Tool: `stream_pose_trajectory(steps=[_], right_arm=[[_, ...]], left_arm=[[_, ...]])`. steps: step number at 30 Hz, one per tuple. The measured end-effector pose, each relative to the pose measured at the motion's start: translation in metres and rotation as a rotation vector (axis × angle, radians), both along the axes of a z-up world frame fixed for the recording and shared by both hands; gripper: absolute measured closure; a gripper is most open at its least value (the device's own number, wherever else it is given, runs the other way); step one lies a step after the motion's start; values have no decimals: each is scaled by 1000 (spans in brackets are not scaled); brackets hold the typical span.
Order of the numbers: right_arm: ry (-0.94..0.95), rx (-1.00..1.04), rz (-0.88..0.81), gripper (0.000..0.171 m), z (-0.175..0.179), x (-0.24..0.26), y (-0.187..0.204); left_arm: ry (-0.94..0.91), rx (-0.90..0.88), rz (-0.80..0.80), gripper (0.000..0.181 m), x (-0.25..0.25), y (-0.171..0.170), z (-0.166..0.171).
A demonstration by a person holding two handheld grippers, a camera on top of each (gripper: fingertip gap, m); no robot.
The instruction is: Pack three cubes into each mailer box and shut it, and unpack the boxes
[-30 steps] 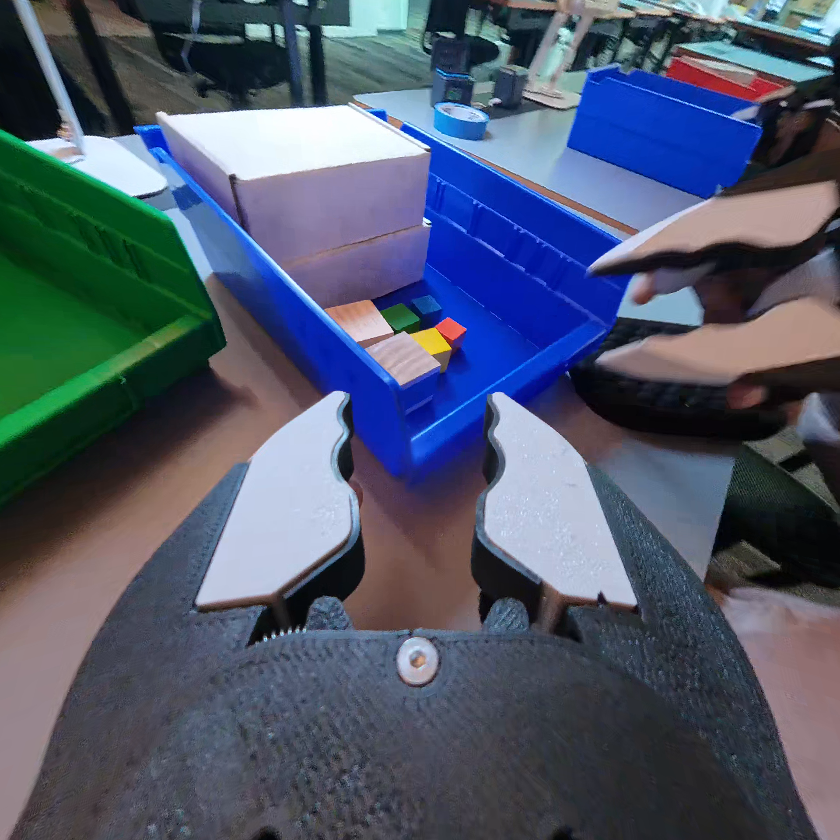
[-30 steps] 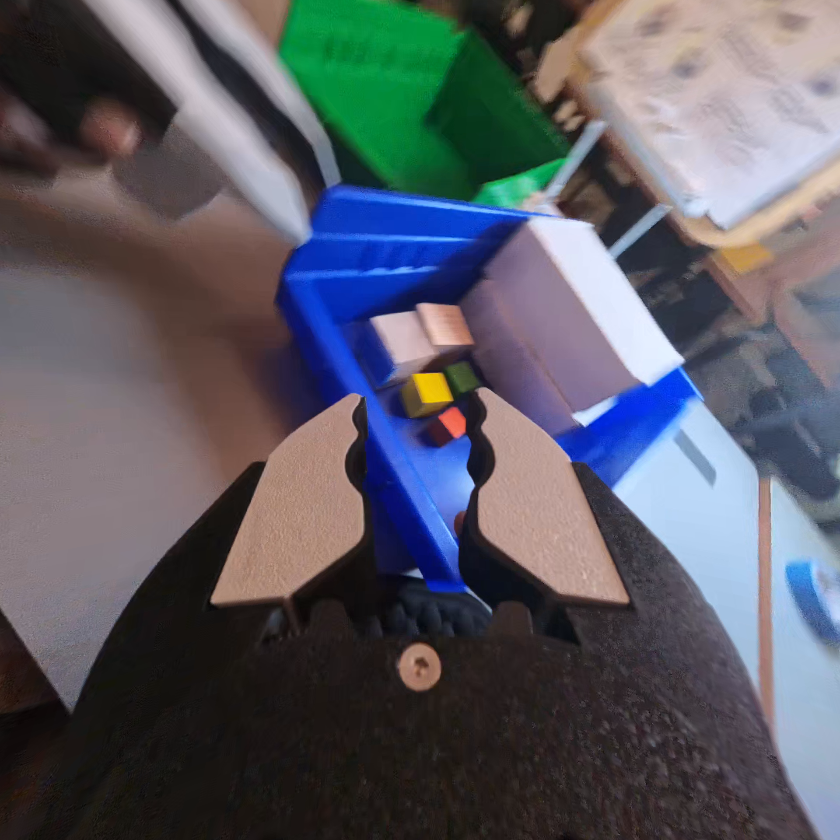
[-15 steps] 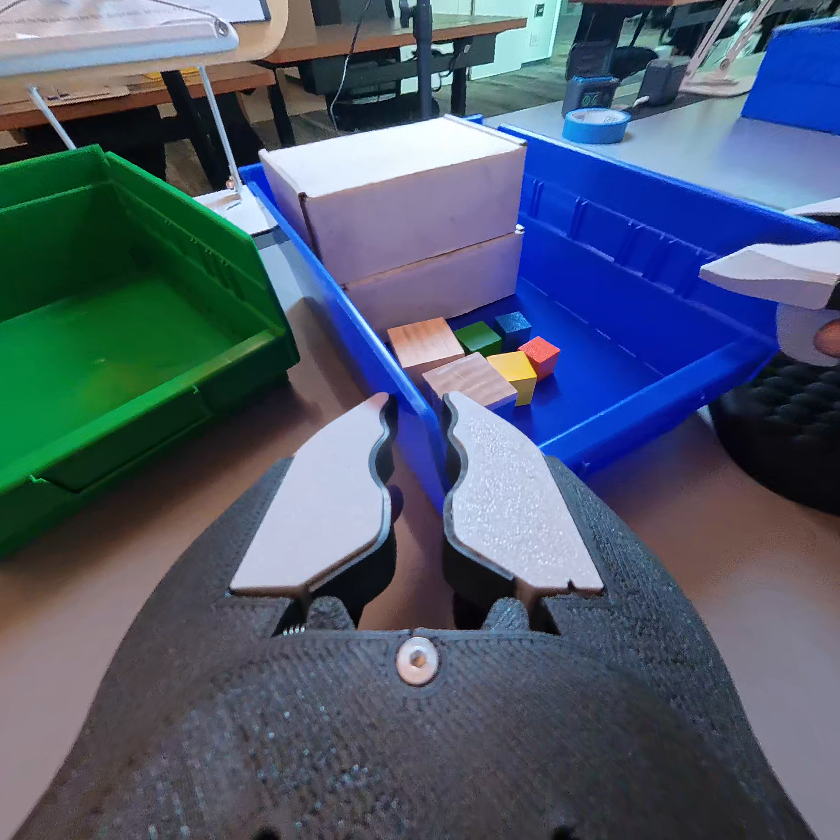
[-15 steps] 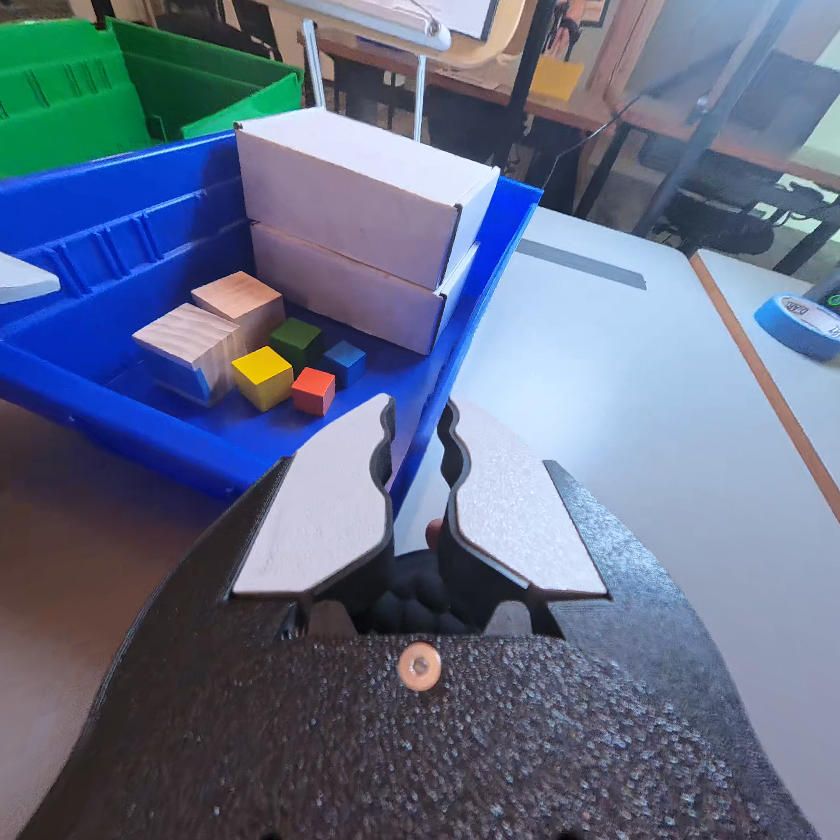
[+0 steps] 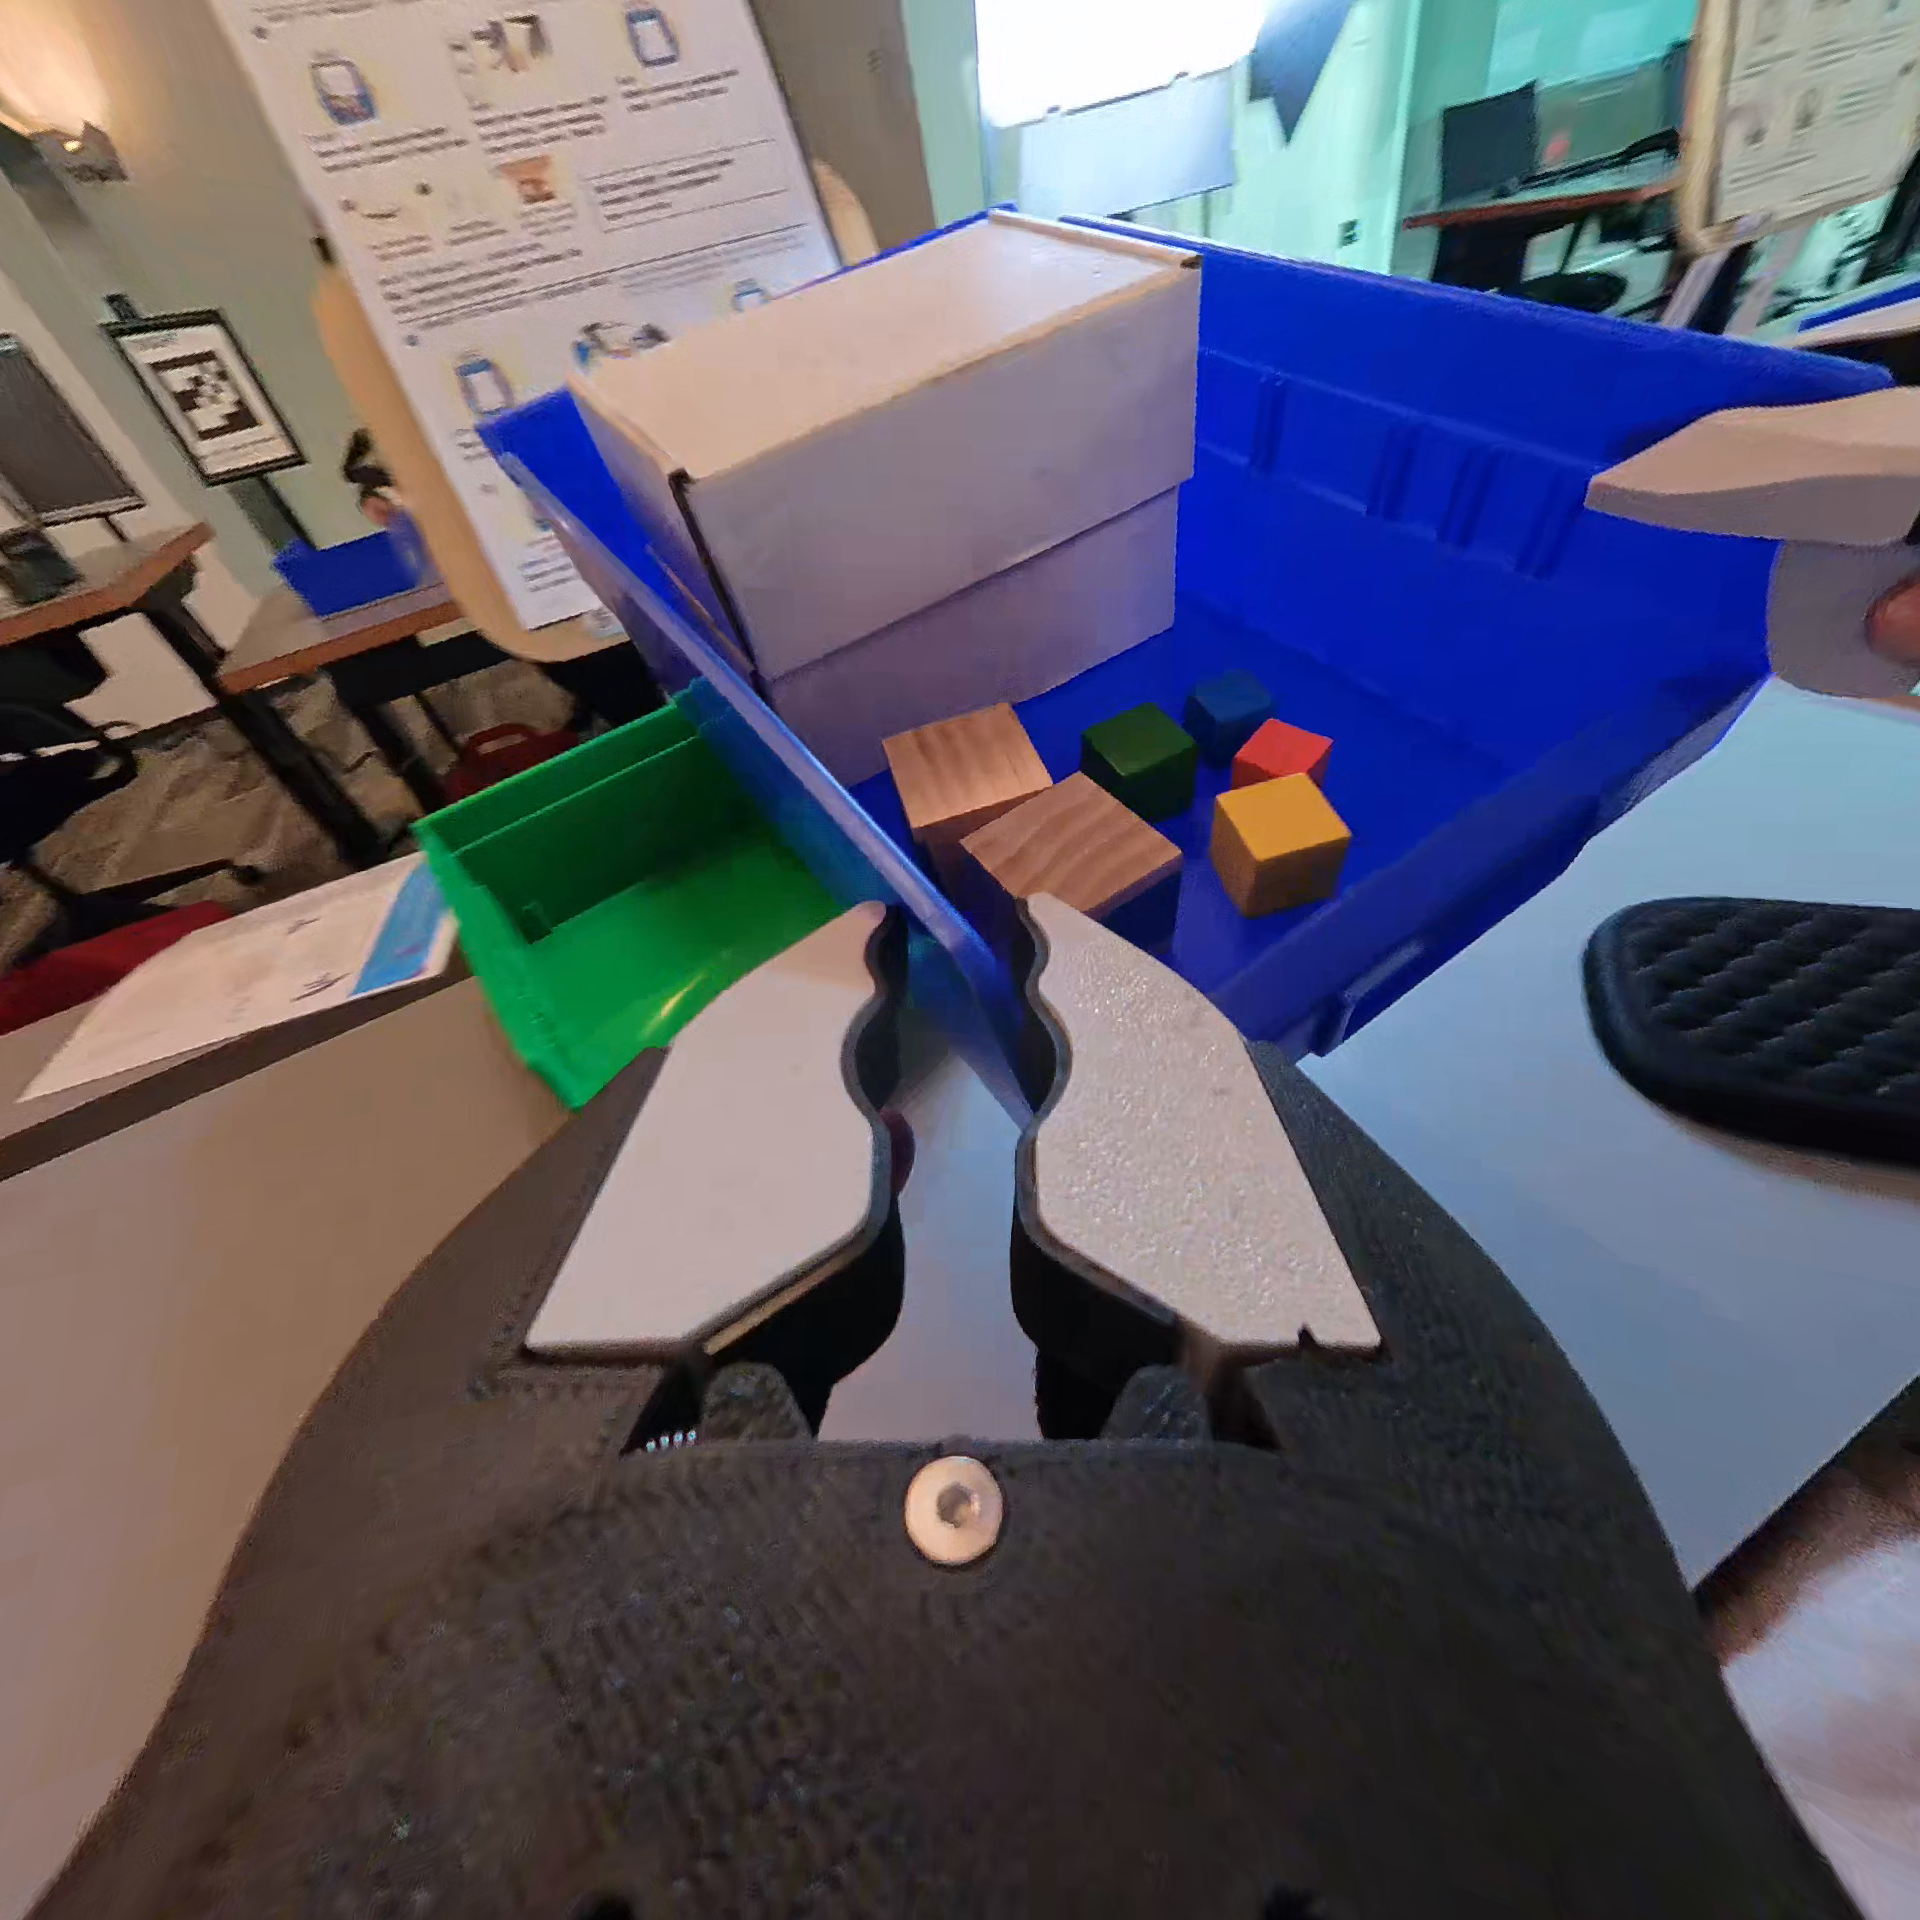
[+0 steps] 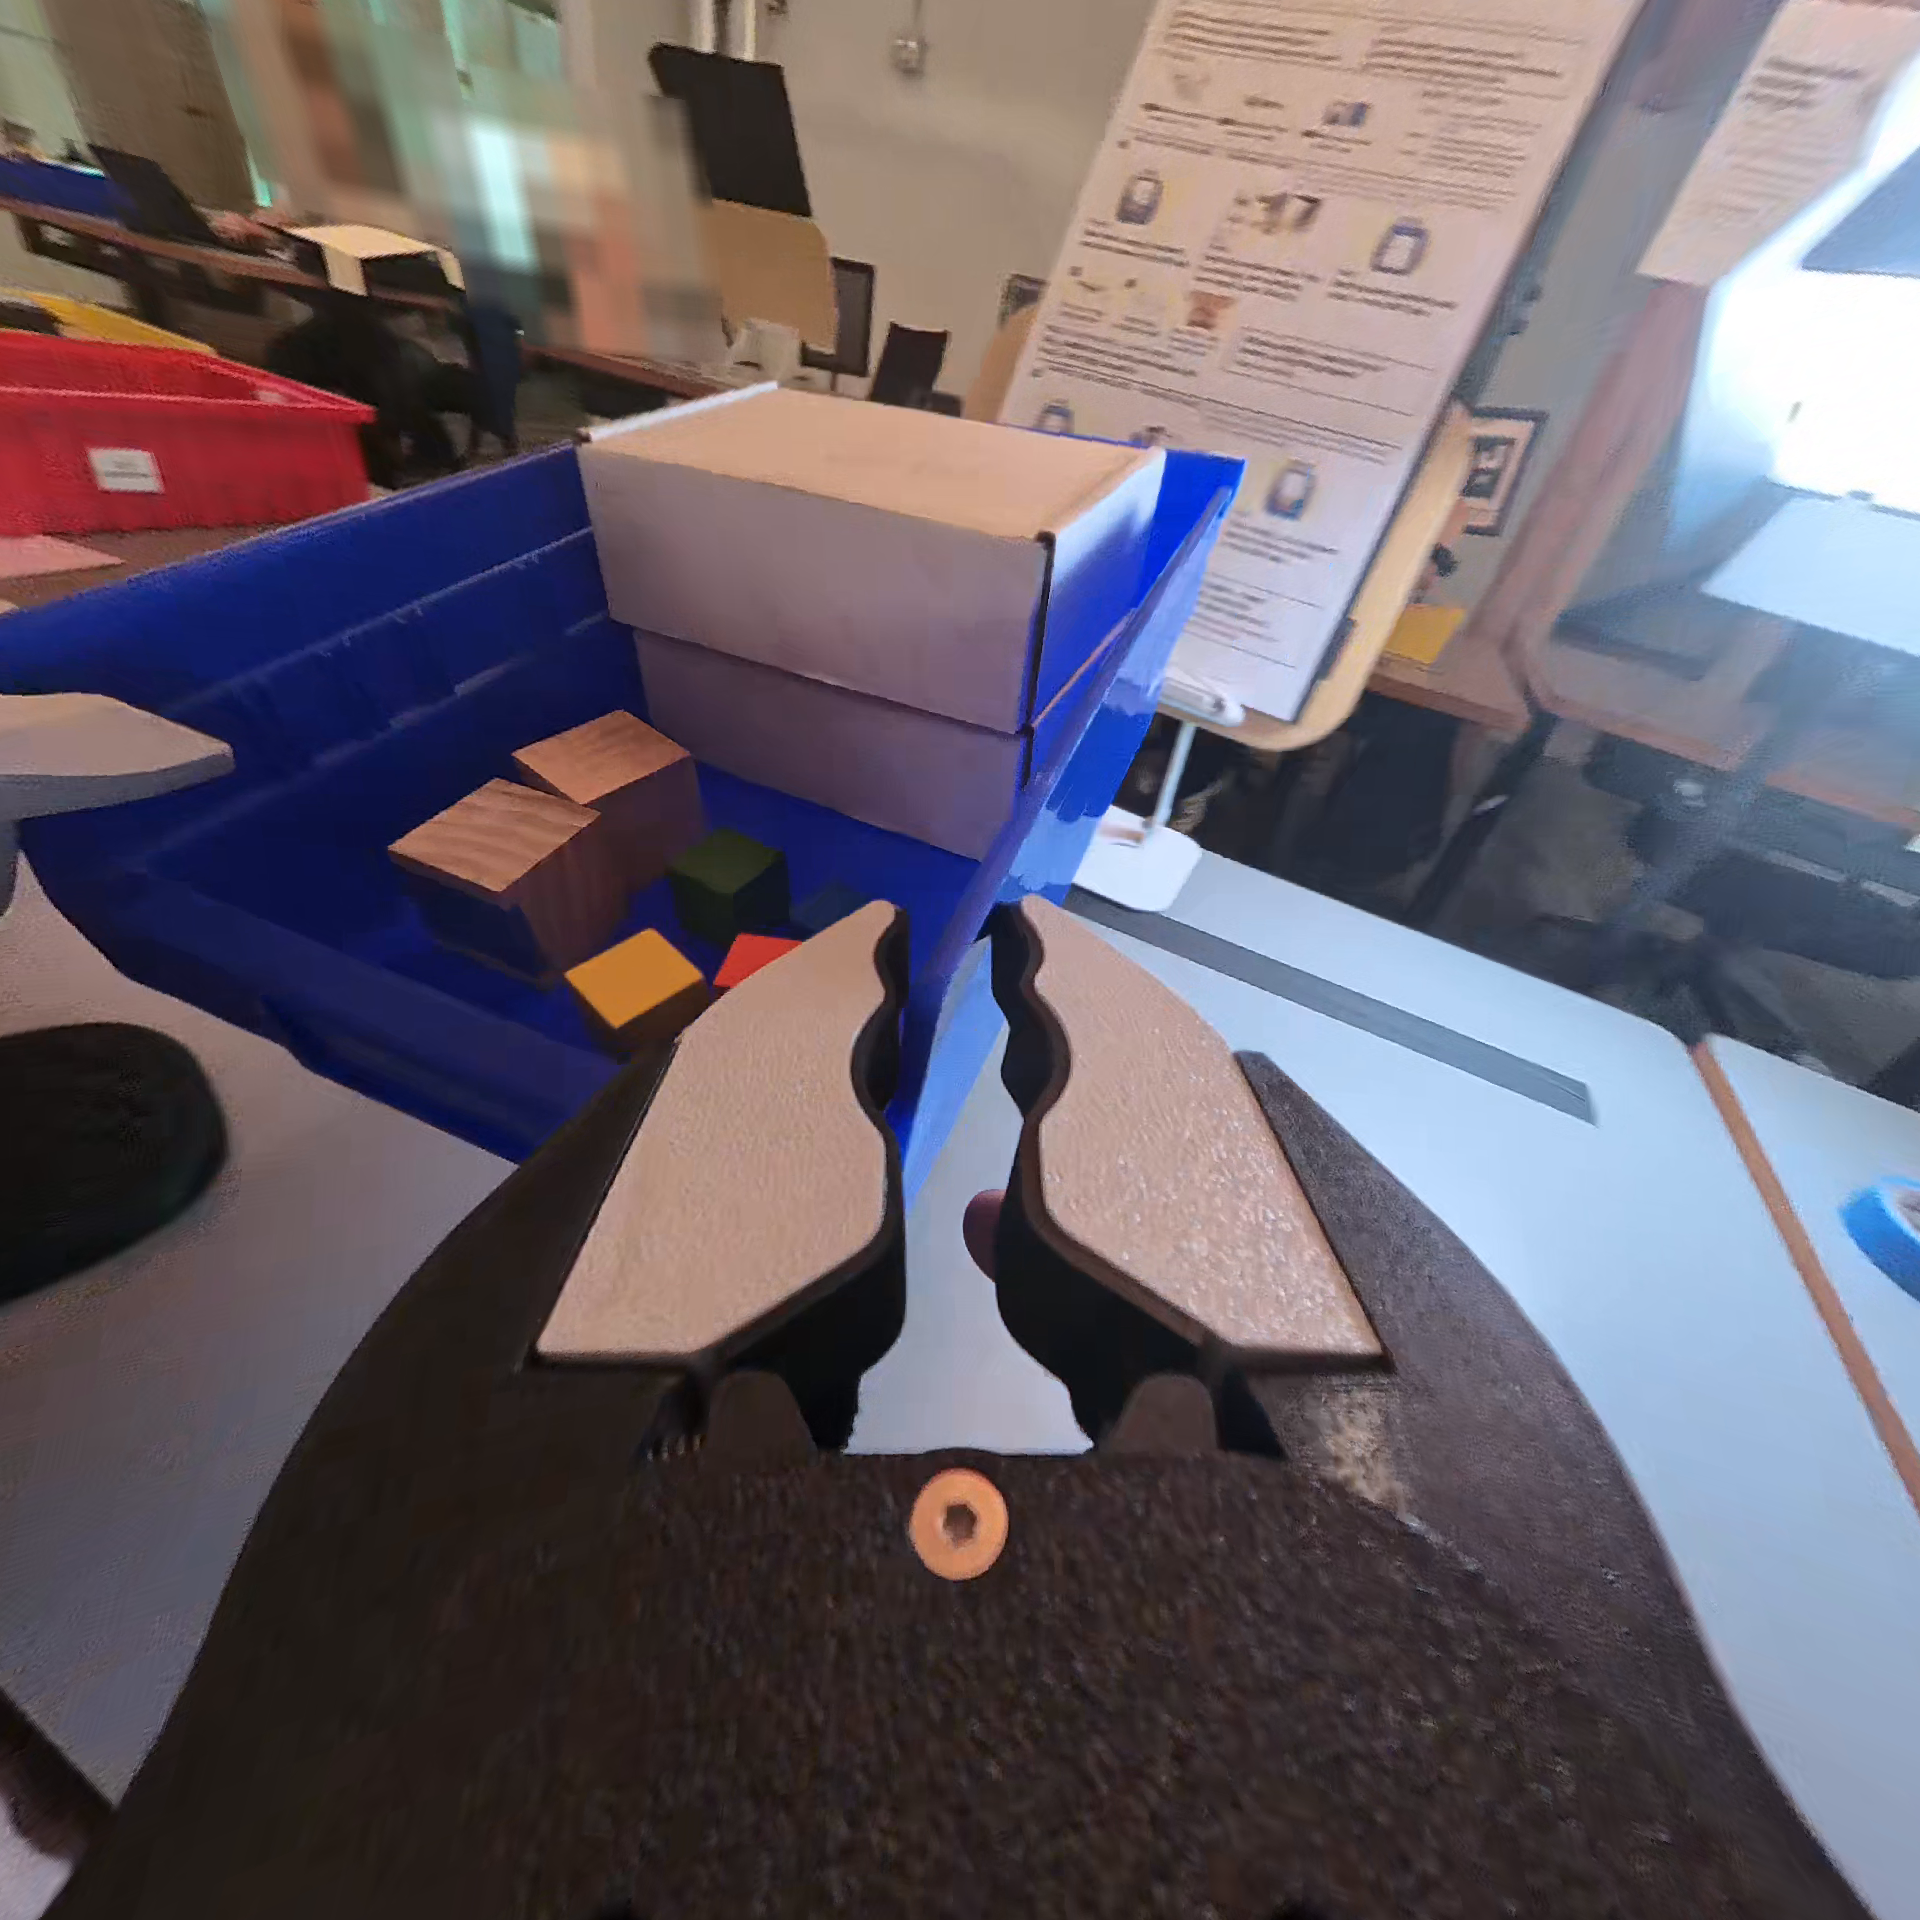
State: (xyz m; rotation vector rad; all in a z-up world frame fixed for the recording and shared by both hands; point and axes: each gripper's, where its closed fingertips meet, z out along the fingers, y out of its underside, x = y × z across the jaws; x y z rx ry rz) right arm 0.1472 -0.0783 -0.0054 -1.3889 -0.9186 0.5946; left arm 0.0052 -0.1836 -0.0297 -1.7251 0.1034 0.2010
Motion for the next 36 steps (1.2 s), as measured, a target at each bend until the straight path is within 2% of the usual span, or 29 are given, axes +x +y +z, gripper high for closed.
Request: stream_pose_trajectory(steps=[9,13,19,22,28,30,33,36], right_arm=[[-26,-89,333,157,13,-158,-64],[-54,-147,448,155,-7,-214,-94],[-146,-232,528,152,-61,-265,-127],[-215,-252,538,151,-80,-289,-127],[-348,-216,476,154,-128,-328,-93],[-368,-170,449,152,-142,-326,-85],[-403,-214,493,149,-160,-322,-84],[-381,-189,573,144,-156,-312,-88]], left_arm=[[119,-157,279,162,-115,-107,24],[156,-245,396,163,-158,-145,13],[97,-394,435,163,-205,-178,-29],[31,-421,464,165,-230,-179,-47],[-90,-453,574,172,-292,-143,-100],[-146,-438,536,172,-294,-133,-117],[-205,-437,492,165,-293,-124,-140],[-195,-406,448,158,-288,-122,-140]])
